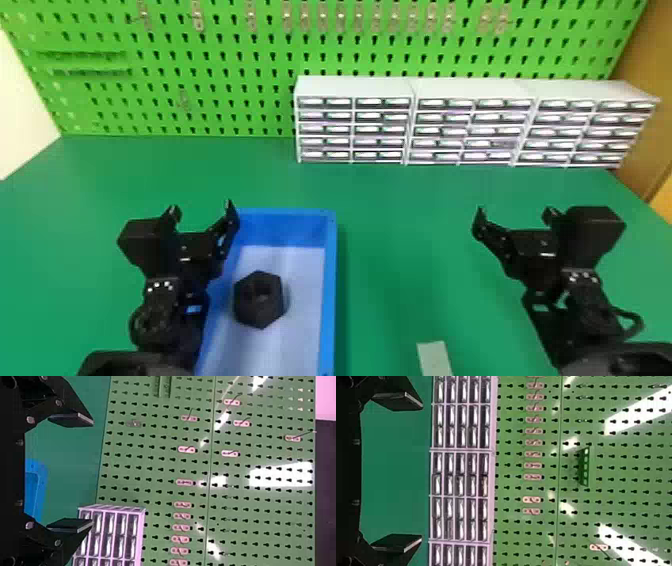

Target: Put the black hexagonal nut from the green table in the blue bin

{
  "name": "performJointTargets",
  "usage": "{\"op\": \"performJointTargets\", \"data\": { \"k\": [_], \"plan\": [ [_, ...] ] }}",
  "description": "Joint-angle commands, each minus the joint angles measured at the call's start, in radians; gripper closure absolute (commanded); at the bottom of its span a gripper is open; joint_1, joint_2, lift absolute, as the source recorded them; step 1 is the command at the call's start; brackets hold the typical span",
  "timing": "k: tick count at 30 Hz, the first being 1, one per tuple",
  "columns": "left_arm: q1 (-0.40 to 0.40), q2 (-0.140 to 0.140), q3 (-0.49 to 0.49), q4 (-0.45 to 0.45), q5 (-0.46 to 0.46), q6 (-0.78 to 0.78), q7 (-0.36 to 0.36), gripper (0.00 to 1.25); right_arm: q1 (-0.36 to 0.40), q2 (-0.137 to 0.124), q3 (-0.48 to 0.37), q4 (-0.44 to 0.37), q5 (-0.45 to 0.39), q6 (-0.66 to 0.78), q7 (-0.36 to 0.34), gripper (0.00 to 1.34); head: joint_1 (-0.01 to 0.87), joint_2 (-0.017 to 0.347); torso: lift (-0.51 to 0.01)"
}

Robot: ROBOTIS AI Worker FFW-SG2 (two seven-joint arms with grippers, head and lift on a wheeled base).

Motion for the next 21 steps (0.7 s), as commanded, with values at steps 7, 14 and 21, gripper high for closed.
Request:
{"op": "performJointTargets", "data": {
  "k": [7, 14, 21],
  "plan": [
    [0.0, 0.0, 0.0, -0.001, 0.001, -0.001, 0.0, 0.37, -0.001, 0.0, 0.002, 0.0, 0.0, 0.001, 0.0, 0.13, 0.657, 0.057, -0.095],
    [0.0, 0.0, 0.0, 0.0, 0.001, -0.001, 0.002, 0.37, -0.001, -0.002, 0.0, 0.0, 0.0, 0.0, 0.0, 0.13, 0.657, 0.057, -0.095],
    [-0.002, 0.0, 0.0, 0.0, 0.0, -0.001, 0.0, 0.37, 0.0, -0.002, 0.0, 0.0, 0.0, 0.0, 0.0, 0.13, 0.657, 0.057, -0.095]
  ]
}}
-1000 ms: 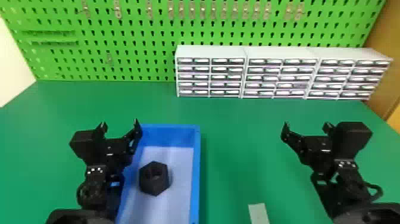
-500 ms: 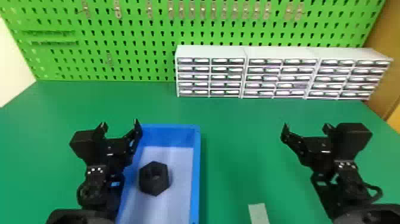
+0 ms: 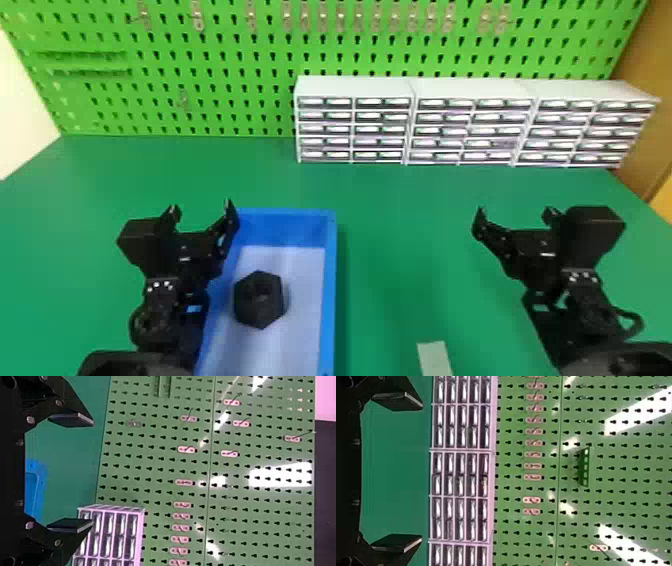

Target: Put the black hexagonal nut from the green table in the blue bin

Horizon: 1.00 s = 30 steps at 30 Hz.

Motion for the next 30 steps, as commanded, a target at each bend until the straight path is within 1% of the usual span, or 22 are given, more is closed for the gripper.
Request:
{"op": "performJointTargets", "data": {
  "k": [1, 30],
  "plan": [
    [-0.001, 0.0, -0.002, 0.0, 0.0, 0.0, 0.0, 0.37, 0.002, -0.002, 0.0, 0.0, 0.002, 0.0, 0.0, 0.13, 0.657, 0.057, -0.095],
    [-0.004, 0.0, -0.02, 0.009, 0.007, 0.0, 0.001, 0.37, 0.0, -0.008, 0.004, 0.0, 0.003, 0.003, 0.0, 0.13, 0.657, 0.057, -0.095]
  ]
}}
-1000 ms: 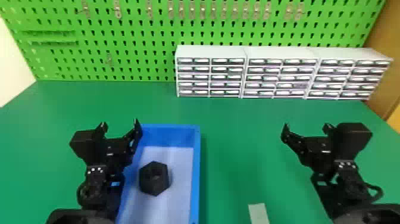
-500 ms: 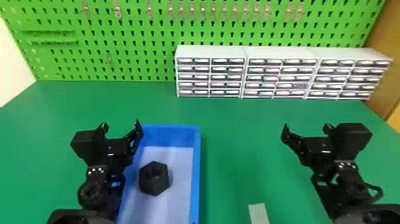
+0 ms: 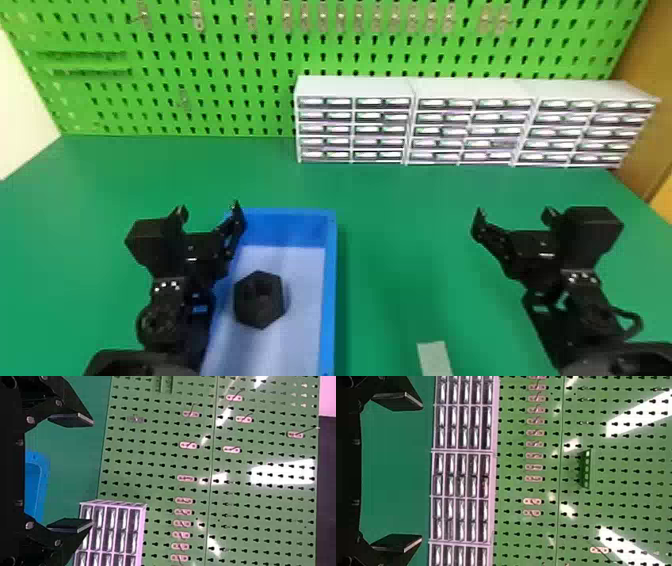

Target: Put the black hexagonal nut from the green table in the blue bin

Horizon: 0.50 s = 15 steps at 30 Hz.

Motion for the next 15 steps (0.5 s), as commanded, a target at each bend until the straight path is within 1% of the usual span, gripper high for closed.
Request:
{"op": "performJointTargets", "data": {
  "k": [1, 15],
  "plan": [
    [0.0, 0.0, -0.001, 0.0, 0.002, 0.0, 0.0, 0.37, 0.001, 0.0, -0.001, 0.0, 0.0, 0.0, 0.0, 0.13, 0.657, 0.057, -0.095],
    [0.001, 0.0, -0.002, 0.0, 0.003, -0.003, 0.0, 0.37, 0.005, 0.003, -0.007, 0.0, -0.002, -0.001, 0.001, 0.13, 0.657, 0.057, -0.095]
  ]
}}
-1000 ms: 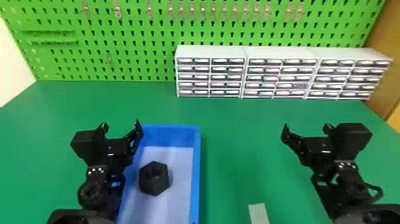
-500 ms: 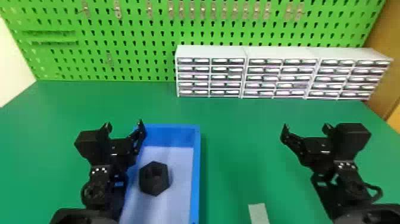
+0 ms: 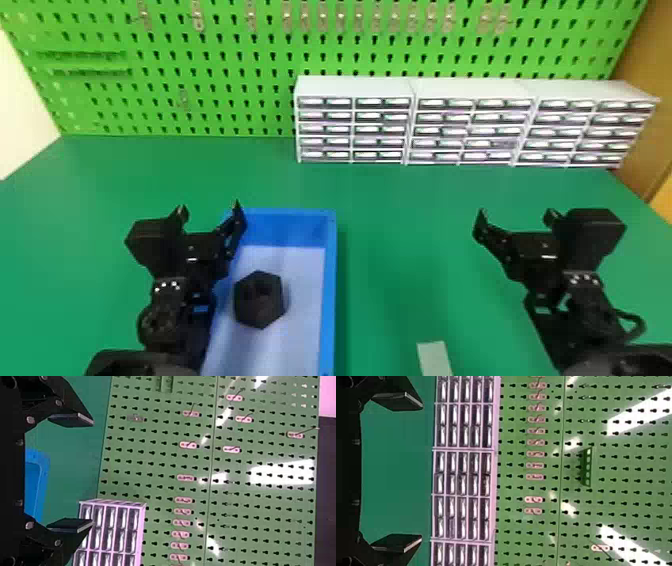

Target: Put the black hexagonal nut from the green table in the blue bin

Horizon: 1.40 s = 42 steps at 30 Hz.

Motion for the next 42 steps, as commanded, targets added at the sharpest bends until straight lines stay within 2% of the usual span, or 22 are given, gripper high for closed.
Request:
{"op": "performJointTargets", "data": {
  "k": [1, 42],
  "plan": [
    [0.002, 0.0, -0.001, 0.0, 0.001, 0.0, 0.0, 0.37, 0.0, 0.0, 0.0, 0.0, -0.001, 0.001, -0.001, 0.13, 0.657, 0.057, -0.095],
    [0.005, 0.0, 0.002, 0.0, 0.003, -0.005, 0.002, 0.37, 0.006, 0.002, 0.001, 0.0, 0.0, -0.001, 0.001, 0.13, 0.657, 0.057, -0.095]
  ]
}}
